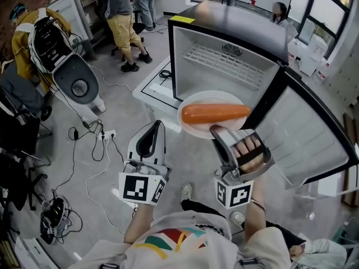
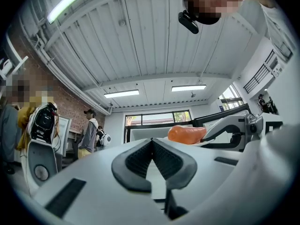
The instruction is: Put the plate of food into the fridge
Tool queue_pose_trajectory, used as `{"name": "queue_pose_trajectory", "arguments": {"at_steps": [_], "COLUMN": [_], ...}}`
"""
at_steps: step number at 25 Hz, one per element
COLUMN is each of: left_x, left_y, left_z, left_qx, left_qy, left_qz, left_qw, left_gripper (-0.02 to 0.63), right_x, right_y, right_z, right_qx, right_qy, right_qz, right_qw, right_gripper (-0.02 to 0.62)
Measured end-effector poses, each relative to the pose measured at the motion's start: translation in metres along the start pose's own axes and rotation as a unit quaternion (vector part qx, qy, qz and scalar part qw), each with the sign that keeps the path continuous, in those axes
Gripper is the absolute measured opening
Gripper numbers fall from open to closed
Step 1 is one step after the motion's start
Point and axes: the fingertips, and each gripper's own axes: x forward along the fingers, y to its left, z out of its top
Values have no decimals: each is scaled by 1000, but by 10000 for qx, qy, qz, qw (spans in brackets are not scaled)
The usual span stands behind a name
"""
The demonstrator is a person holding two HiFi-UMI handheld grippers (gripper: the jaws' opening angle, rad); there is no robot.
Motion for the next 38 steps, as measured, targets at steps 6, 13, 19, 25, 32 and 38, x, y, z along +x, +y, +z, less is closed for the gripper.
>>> {"name": "queue_pose_trajectory", "arguments": {"at_steps": [6,13,19,25,32,38], "left_x": [53,114,143,174,219,258], "left_y": [18,23,14,9,12,18], "left_z": [-10,-25,-32,-42,-55,-59], "left_qx": [45,91,18,-64,-252,-376], "left_qy": [-34,-73,-46,-92,-19,-82], "left_qz": [-47,-272,-538,-971,-1438,-1961], "left_qw": [10000,9996,9985,9952,9893,9798], "left_gripper": [6,6,6,6,6,6], "right_x": [44,83,88,102,120,143], "right_y": [1,9,11,19,21,19], "right_z": [-29,-64,-82,-95,-113,-129], "right_qx": [41,167,223,292,278,282], "right_qy": [100,295,497,851,1386,1998], "right_qz": [-6,-19,58,91,181,188], "right_qw": [9999,9994,9985,9959,9898,9793], "right_gripper": [38,38,38,38,38,38]}}
